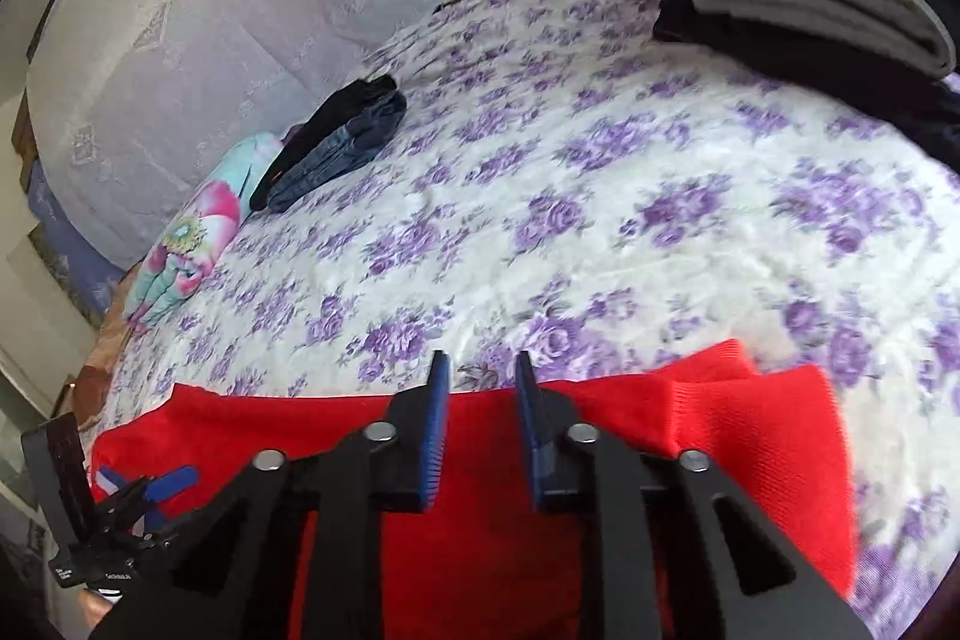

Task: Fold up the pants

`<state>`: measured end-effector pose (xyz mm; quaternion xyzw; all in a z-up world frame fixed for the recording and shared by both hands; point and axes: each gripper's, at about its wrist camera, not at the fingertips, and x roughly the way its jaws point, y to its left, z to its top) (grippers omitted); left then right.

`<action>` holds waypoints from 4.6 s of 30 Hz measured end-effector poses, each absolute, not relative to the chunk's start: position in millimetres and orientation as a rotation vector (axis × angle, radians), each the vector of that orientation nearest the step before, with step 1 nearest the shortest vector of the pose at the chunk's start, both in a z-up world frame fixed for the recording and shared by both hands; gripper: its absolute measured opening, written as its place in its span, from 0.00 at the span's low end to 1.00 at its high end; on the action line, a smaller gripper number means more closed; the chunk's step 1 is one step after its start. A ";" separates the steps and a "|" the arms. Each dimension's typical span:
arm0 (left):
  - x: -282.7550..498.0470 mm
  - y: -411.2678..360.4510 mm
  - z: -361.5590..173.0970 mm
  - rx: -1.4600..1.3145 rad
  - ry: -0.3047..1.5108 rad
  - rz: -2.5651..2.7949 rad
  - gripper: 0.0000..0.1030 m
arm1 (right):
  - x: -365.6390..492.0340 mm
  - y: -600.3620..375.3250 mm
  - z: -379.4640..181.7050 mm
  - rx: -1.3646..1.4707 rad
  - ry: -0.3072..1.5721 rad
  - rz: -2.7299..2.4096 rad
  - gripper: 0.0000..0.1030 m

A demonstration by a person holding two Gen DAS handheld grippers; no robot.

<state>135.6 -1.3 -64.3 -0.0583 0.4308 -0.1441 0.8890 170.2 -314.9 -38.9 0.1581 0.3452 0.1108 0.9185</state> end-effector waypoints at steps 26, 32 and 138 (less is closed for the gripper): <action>132.9 -0.9 -63.7 -0.125 0.884 -0.297 0.96 | 74.1 -368.4 -71.6 0.571 0.707 0.198 0.62; 132.8 -0.6 -63.8 -0.126 0.884 -0.298 0.96 | 105.8 -371.5 -75.3 0.642 0.702 0.193 0.60; 109.8 11.4 -52.9 -0.209 0.801 -0.601 0.50 | 54.3 -221.3 -61.1 0.168 0.779 0.445 0.15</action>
